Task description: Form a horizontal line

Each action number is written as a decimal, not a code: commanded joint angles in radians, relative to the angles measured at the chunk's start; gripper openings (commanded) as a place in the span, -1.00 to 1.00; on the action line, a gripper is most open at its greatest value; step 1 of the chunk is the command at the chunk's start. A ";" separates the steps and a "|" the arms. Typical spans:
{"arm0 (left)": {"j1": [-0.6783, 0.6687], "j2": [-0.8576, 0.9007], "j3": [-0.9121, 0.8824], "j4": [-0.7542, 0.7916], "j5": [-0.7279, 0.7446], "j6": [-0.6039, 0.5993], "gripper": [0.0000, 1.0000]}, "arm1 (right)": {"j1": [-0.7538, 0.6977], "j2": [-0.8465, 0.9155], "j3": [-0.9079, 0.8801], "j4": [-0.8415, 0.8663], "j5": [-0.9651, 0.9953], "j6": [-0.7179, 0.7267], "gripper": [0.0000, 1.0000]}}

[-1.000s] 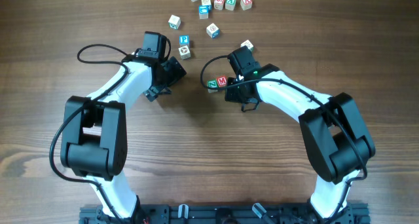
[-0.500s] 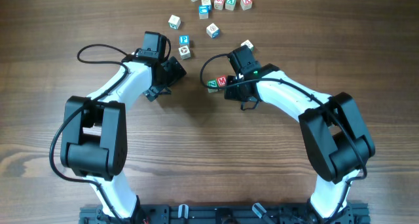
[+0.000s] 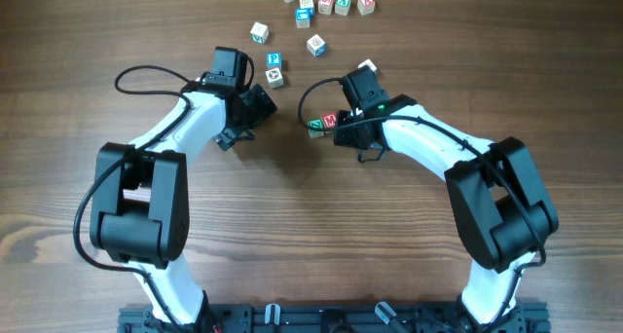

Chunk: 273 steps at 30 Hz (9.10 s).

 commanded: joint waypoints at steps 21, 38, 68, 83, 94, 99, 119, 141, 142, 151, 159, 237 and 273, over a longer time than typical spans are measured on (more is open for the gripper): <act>0.006 0.025 -0.024 -0.015 -0.028 -0.006 0.98 | -0.005 0.023 -0.006 0.039 -0.005 -0.006 -0.91; 0.006 0.025 -0.024 -0.045 -0.125 -0.005 -0.19 | -0.002 0.023 -0.006 -0.031 -0.145 -0.007 -0.91; -0.119 0.064 -0.024 0.008 0.152 0.025 -0.92 | -0.100 0.013 -0.006 -0.072 0.206 -0.041 -0.91; -0.192 0.176 -0.024 0.101 0.195 0.021 -0.92 | -0.159 0.032 -0.006 0.089 -0.086 -0.240 -0.91; -0.195 0.176 -0.024 0.101 0.211 0.020 -0.92 | -0.157 0.058 -0.006 0.142 -0.237 -0.242 -0.91; -0.195 0.176 -0.024 0.101 0.217 0.012 -0.92 | -0.157 0.058 -0.006 0.158 -0.282 -0.238 -0.92; -0.195 0.176 -0.024 0.184 0.216 -0.010 -0.92 | -0.157 0.058 -0.006 0.089 -0.322 -0.239 -0.91; -0.195 0.176 -0.024 0.152 0.129 -0.009 -0.83 | -0.159 0.058 -0.006 0.076 -0.086 -0.187 -0.91; -0.195 0.176 -0.024 0.147 0.129 -0.009 -0.85 | -0.159 0.058 -0.006 0.076 -0.088 -0.187 -0.91; -0.195 0.176 -0.024 0.109 0.125 -0.008 -0.92 | -0.161 0.058 -0.006 0.077 -0.080 -0.156 -0.91; -0.195 0.176 -0.024 0.103 0.125 -0.009 -0.92 | -0.160 0.056 -0.006 0.076 -0.200 -0.132 -0.91; -0.037 -0.205 -0.024 -0.188 -0.076 0.101 -0.92 | -0.194 -0.446 0.015 -0.218 0.417 -0.111 -0.91; -0.211 -1.173 -0.024 -0.475 -0.342 0.103 1.00 | -0.194 -1.248 0.014 -0.573 0.576 -0.111 1.00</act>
